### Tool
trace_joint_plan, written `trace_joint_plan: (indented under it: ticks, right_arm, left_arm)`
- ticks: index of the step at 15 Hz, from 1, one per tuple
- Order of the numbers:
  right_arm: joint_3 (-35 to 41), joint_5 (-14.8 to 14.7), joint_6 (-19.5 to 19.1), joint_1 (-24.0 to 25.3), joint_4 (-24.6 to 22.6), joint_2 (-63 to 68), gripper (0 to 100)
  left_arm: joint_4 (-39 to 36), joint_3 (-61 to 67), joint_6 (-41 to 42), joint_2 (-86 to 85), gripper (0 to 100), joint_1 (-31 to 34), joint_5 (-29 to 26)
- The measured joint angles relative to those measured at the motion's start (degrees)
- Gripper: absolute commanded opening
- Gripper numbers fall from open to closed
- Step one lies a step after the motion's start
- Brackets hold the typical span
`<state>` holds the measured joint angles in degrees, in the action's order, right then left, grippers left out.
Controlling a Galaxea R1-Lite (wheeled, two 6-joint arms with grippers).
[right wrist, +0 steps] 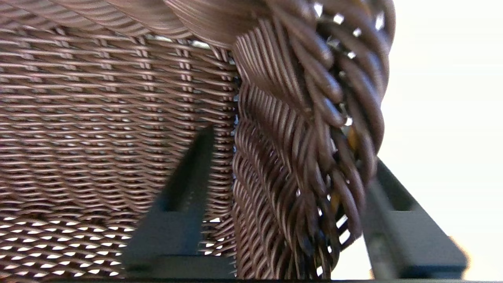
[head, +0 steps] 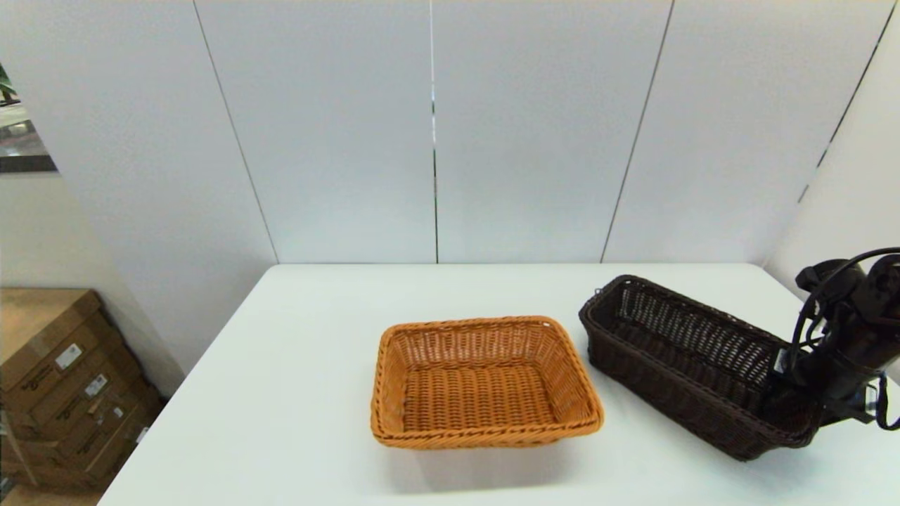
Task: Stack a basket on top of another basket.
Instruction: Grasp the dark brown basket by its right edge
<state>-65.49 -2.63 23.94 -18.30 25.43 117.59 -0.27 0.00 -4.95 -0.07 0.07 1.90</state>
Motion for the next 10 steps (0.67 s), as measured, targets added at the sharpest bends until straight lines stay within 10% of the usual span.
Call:
trace_joint_plan:
  ticks: [10]
  right_arm:
    - [-0.16, 0.55, 0.09, 0.02, 0.06, -1.58, 0]
  left_arm:
    - [0.02, 0.0, -0.01, 0.0, 100, 0.0, 0.0]
